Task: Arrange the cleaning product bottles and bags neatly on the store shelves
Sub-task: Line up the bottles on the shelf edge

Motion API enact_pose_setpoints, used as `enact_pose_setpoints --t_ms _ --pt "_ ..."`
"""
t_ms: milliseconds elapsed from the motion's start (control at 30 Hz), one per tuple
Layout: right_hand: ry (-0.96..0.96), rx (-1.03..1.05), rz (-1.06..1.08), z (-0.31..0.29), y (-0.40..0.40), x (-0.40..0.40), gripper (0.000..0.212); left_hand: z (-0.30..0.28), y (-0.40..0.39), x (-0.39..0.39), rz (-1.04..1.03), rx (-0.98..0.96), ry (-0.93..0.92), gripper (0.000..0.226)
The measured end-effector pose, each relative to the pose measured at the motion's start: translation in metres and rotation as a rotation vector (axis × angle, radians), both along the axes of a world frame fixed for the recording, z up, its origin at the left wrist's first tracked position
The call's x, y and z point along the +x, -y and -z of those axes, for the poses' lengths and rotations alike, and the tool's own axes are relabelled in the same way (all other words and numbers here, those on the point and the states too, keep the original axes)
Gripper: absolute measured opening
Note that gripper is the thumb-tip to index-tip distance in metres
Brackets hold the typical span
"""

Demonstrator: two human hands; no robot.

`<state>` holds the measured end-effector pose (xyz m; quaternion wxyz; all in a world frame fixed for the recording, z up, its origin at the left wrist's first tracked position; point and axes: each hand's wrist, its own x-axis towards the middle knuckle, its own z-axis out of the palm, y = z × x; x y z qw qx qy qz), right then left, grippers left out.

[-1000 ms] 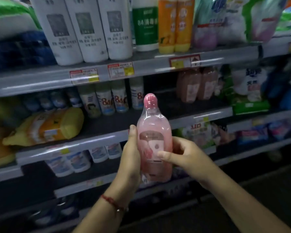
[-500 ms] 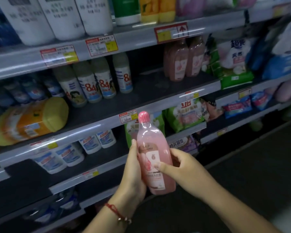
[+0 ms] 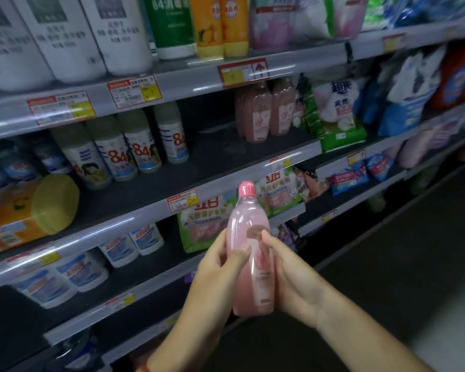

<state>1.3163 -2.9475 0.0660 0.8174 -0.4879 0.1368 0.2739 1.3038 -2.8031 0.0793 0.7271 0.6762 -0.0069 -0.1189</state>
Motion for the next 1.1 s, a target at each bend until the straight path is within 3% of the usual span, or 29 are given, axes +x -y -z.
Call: enact_pose_setpoints --t_ms 267,333,433,500,633,700,833,1100 --pt "-0.006 0.01 0.022 0.002 0.004 -0.004 0.059 0.005 0.001 -0.003 0.023 0.029 0.047 0.059" --pt "-0.001 -0.01 0.029 -0.001 0.004 -0.004 0.059 0.007 0.0 -0.003 0.033 0.037 0.052 0.055" --pt "0.028 -0.046 0.045 -0.001 0.004 -0.005 0.054 0.007 -0.001 -0.003 0.04 0.054 0.079 0.046" --pt "0.081 -0.092 0.048 -0.002 0.006 -0.005 0.046 0.009 -0.002 -0.001 0.047 0.06 0.084 0.057" --pt "0.207 -0.257 0.097 -0.008 0.016 -0.006 0.026 0.012 0.0 0.006 0.083 0.074 0.109 0.051" --pt "0.256 -0.302 0.111 -0.011 0.023 -0.003 0.025 0.013 0.002 0.01 0.14 0.096 0.131 0.061" --pt "0.332 -0.34 0.176 -0.016 0.039 0.011 0.043 0.014 0.015 0.027 0.18 0.096 0.097 0.08" --pt "0.437 -0.438 0.221 -0.021 0.091 0.074 0.037 -0.004 0.068 0.099 0.052 0.122 0.217 0.062"
